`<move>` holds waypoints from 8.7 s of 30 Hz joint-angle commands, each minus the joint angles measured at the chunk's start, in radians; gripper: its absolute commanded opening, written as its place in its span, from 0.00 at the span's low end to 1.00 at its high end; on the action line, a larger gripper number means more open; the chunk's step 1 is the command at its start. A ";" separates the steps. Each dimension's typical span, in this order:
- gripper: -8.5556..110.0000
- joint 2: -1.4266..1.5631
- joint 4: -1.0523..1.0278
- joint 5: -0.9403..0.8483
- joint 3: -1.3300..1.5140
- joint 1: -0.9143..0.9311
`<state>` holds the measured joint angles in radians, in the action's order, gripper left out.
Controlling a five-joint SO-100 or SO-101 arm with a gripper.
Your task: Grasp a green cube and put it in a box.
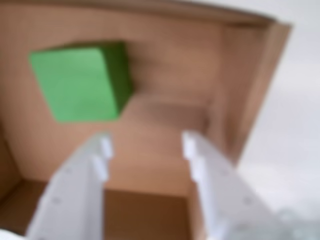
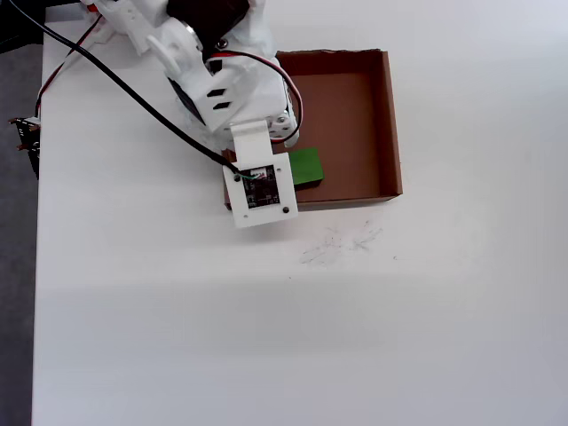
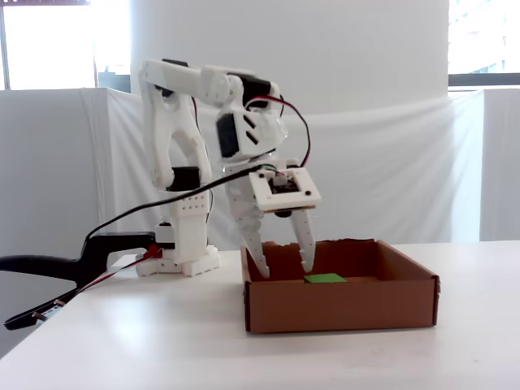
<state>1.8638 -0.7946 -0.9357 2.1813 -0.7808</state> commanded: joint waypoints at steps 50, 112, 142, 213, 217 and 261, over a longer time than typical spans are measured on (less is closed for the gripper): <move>0.23 1.318 -0.433 -0.397 0.790 0.601; 0.25 1.318 -0.453 -0.219 0.790 0.537; 0.25 1.318 -0.451 -0.218 0.790 0.537; 0.25 1.318 -0.451 -0.215 0.790 0.537; 0.25 1.318 -0.451 -0.215 0.790 0.537; 0.25 1.318 -0.451 -0.213 0.790 0.537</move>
<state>3.1891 -1.2379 -1.1551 2.9759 -0.2332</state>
